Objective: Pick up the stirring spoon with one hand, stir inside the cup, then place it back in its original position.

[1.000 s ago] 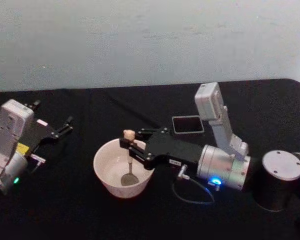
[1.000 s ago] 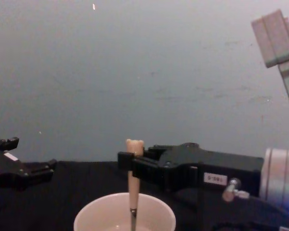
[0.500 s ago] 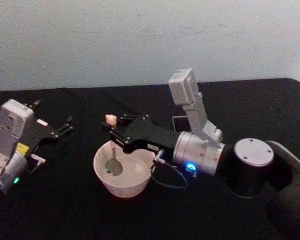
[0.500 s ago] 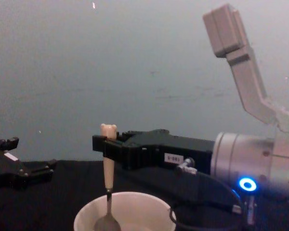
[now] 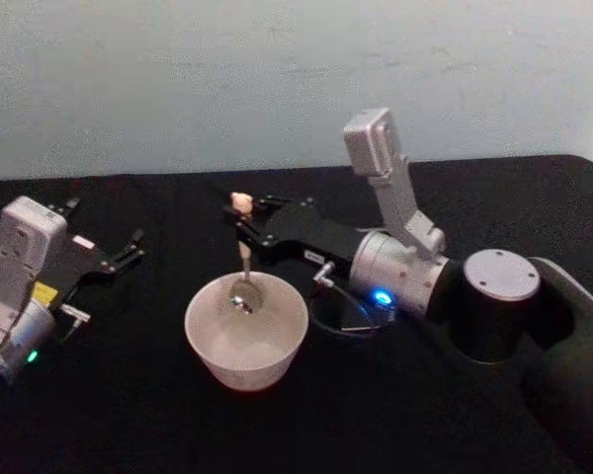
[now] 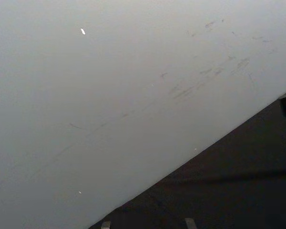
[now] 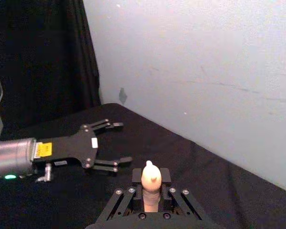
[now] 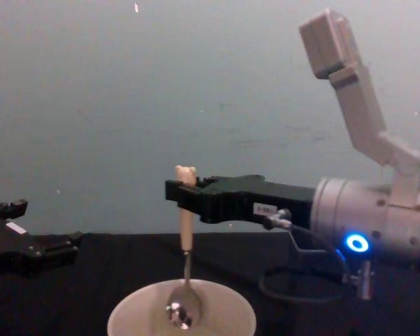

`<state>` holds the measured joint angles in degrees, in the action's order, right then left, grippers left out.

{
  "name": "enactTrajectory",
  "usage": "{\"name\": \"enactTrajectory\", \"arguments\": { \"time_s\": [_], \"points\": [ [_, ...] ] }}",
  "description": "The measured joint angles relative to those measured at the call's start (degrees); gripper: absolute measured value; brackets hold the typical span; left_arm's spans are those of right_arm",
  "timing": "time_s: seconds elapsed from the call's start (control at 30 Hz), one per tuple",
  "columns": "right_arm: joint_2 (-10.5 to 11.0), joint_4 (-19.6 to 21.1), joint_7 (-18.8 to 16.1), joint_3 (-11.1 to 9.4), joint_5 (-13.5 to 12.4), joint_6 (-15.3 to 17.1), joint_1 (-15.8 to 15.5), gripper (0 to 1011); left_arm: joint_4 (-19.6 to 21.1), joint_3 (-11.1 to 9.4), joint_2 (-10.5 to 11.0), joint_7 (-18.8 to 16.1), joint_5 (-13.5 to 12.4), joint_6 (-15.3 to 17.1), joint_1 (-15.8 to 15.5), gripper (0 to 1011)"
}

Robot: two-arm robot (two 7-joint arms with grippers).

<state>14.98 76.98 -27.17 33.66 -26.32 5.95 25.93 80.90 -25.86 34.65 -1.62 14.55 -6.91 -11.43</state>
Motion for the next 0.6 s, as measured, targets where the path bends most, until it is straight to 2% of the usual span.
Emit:
{"name": "enactTrajectory", "arguments": {
  "time_s": [0.17, 0.3, 0.6],
  "points": [
    [1.27, 1.25, -0.52, -0.95, -0.59, 0.44, -0.99, 227, 0.00, 0.00, 0.00, 0.00, 0.00, 0.00, 0.00, 1001],
    [3.24, 3.70, -1.59, -1.63, -1.65, 1.06, -2.65, 227, 0.00, 0.00, 0.00, 0.00, 0.00, 0.00, 0.00, 1001],
    [7.16, 9.06, -3.88, -0.90, -3.05, 1.98, -6.15, 227, 0.00, 0.00, 0.00, 0.00, 0.00, 0.00, 0.00, 1001]
  ]
}}
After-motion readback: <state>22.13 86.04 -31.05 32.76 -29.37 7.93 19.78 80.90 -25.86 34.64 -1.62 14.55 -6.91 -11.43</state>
